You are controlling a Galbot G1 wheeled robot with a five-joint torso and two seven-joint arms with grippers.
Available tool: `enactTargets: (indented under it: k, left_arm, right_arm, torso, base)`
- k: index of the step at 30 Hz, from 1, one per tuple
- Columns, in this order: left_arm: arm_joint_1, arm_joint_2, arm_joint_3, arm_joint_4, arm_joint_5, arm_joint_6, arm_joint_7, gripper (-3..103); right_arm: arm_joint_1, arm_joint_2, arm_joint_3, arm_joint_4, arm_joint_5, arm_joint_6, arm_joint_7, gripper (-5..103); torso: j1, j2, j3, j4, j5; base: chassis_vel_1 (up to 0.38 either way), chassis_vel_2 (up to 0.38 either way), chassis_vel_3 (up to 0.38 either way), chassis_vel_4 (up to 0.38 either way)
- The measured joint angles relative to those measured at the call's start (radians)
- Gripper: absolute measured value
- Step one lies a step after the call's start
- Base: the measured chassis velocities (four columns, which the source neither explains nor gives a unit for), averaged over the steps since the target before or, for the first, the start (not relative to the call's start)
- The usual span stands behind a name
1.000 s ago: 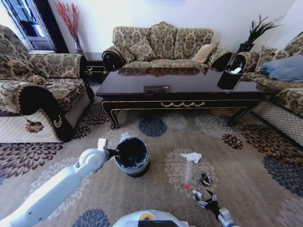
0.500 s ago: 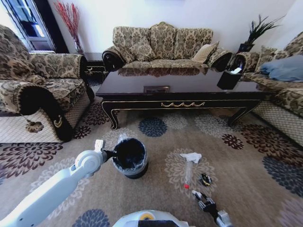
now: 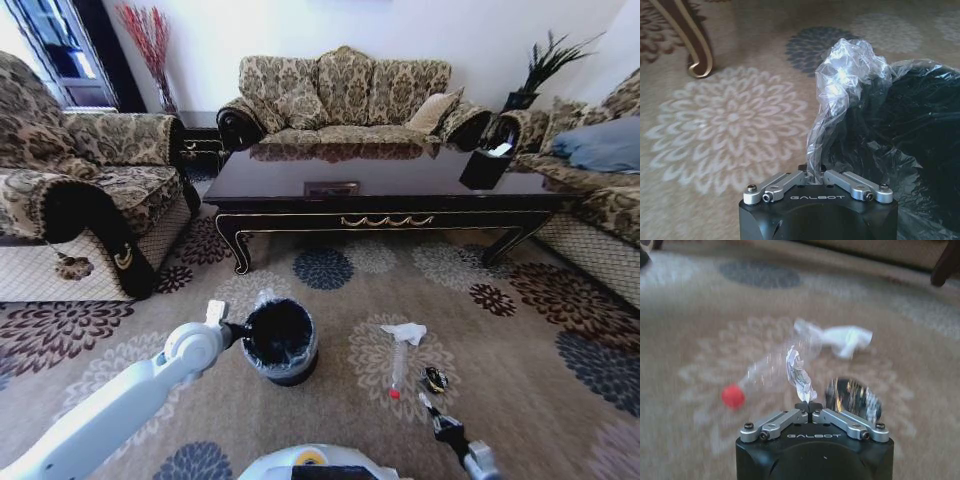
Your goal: Move to the front of the table and pick up the trash from the floor, then place it into the trash bin.
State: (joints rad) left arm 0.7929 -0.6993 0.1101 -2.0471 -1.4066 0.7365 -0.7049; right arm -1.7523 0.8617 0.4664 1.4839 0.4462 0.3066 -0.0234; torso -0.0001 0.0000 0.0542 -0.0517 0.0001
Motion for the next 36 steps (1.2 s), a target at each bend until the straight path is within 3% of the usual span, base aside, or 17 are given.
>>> enactTargets:
  k: [6, 11, 24, 36]
  left_arm:
    - [-0.114, -0.030, 0.131, 0.016, -0.037, 0.000, -0.018, 0]
    - [-0.296, -0.095, 0.327, 0.047, -0.105, -0.001, -0.054, 0]
    - [-0.435, -0.239, 0.462, 0.098, -0.182, -0.002, -0.090, 0]
    - [-0.496, -0.375, 0.572, 0.217, -0.198, -0.002, -0.128, 0]
  right_arm:
    - [-0.098, -0.020, 0.084, 0.170, 0.006, -0.008, 0.004, 0]
    - [-0.222, -0.039, 0.186, 0.396, 0.009, -0.001, 0.028, 0]
    - [-0.336, -0.069, 0.310, 0.692, 0.002, -0.029, 0.041, 0]
    - [-0.326, -0.082, 0.292, 0.810, -0.013, -0.061, 0.044, 0]
  torso:
    - [0.000, 0.000, 0.000, 0.0001, 0.0001]
    - [0.000, 0.000, 0.000, 0.0003, 0.0000]
    - [0.000, 0.000, 0.000, 0.0002, -0.0001]
    - [0.000, 0.000, 0.000, 0.0002, 0.0001]
  base:
    - [0.000, 0.000, 0.000, 0.000]
    - [0.000, 0.000, 0.000, 0.000]
    - [0.000, 0.000, 0.000, 0.000]
    - [0.000, 0.000, 0.000, 0.000]
